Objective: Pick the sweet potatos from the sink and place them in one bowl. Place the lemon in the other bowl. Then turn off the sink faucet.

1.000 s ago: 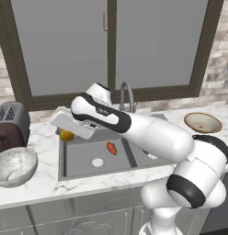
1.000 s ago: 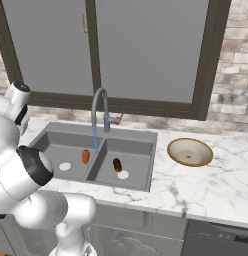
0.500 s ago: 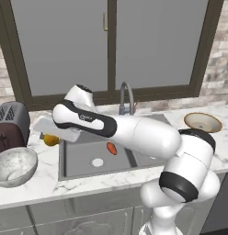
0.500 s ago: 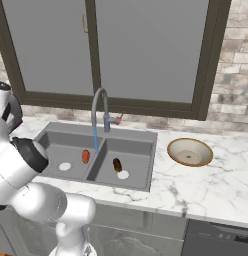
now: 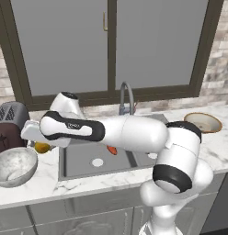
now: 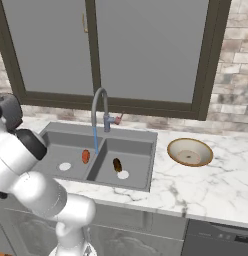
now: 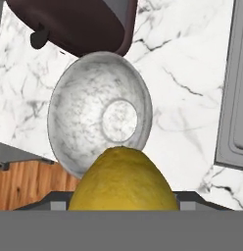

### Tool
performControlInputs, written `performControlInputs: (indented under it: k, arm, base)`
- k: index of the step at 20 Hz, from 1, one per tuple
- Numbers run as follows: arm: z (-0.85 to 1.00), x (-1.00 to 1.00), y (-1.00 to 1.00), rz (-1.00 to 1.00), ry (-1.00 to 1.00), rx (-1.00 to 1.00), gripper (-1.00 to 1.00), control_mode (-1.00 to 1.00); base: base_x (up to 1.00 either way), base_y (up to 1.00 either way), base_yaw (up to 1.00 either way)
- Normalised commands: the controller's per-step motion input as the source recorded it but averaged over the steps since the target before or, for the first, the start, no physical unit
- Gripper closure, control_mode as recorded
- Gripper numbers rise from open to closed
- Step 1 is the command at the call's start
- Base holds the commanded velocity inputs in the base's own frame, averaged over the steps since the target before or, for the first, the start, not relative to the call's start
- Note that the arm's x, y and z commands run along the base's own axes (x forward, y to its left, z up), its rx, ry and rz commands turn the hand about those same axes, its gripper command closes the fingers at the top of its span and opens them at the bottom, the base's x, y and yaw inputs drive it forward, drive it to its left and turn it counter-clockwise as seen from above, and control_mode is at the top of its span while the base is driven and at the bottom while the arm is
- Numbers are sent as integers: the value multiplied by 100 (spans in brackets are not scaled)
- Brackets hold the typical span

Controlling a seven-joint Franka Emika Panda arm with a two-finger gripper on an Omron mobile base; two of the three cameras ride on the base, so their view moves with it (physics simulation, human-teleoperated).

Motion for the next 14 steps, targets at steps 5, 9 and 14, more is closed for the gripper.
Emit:
performControlInputs:
  k: [5,9,14]
  arm:
    - [-25,0,24,0,0,-2,100,-100]
    - [-27,0,21,0,0,-8,100,-100]
    - [-11,0,20,0,-2,-6,100,-100]
  base:
    - [0,0,0]
    - [0,0,0]
    - [0,0,0]
